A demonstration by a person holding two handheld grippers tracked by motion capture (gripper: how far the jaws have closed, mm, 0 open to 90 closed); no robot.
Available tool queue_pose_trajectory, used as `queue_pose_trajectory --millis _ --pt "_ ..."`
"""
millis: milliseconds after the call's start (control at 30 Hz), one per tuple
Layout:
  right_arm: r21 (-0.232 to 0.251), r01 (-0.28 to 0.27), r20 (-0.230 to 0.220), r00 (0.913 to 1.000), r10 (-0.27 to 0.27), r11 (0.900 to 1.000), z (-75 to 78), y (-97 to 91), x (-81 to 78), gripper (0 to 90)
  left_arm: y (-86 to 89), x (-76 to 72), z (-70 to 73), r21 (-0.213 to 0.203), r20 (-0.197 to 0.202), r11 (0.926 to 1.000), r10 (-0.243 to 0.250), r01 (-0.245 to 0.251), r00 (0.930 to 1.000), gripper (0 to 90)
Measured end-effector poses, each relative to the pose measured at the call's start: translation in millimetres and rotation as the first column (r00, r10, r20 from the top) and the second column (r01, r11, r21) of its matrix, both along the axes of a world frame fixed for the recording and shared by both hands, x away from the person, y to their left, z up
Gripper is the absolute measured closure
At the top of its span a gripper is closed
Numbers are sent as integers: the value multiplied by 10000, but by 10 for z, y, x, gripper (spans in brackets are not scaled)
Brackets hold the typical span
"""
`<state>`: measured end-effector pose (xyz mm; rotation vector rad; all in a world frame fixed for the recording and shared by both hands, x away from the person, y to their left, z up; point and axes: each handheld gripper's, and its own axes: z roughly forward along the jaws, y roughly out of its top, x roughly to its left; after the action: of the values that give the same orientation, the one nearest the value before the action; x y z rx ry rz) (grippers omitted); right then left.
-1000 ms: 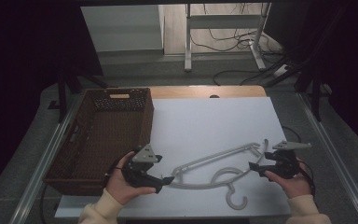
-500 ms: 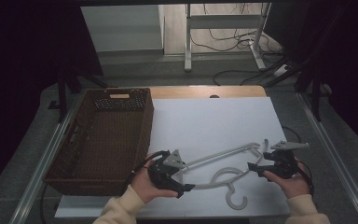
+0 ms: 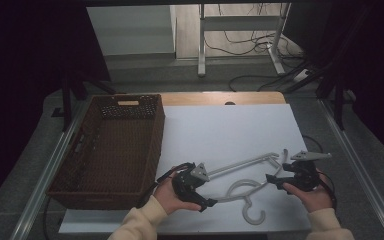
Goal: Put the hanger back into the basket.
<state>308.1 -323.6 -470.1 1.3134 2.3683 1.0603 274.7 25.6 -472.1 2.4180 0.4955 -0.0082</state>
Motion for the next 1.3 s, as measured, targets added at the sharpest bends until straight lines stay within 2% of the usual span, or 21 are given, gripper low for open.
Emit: queue_pose_trajectory --millis 167,400,567,767,1000,1067,1133,1233,1300 --pt "-25 -31 -11 10000 31 10000 -4 5 1 164 -71 53 -78 84 -100 9996 -283 284 9996 224" --pt "-49 -39 -37 10000 39 10000 -12 5 6 164 -166 112 -176 89 -298 9993 -352 355 9989 242" --pt "-93 -29 -65 10000 29 10000 -15 9 6 164 -264 139 -268 431 -408 9977 -503 521 9979 266" --pt "-103 -18 -82 10000 18 9999 -20 9 8 165 -346 167 -338 691 -325 9951 -684 705 9971 347" --pt "-115 -17 -94 10000 16 9999 -22 4 10 166 -421 165 -394 1062 -477 9889 -997 1043 9939 429" --pt "-128 -14 -99 10000 13 9999 -22 4 10 166 -445 151 -412 1206 -374 9874 -984 1022 9944 478" --pt "-127 -14 -98 10000 13 9999 -22 4 10 166 -448 149 -414 1182 -317 9881 -958 989 9949 518" --pt "-138 -3 -105 9999 1 9999 -24 -1 13 166 -465 133 -409 1382 -48 9870 -823 821 9966 590" --pt "-137 6 -114 9999 -7 9999 -24 -1 12 166 -473 122 -407 1492 70 9853 -857 837 9963 604"
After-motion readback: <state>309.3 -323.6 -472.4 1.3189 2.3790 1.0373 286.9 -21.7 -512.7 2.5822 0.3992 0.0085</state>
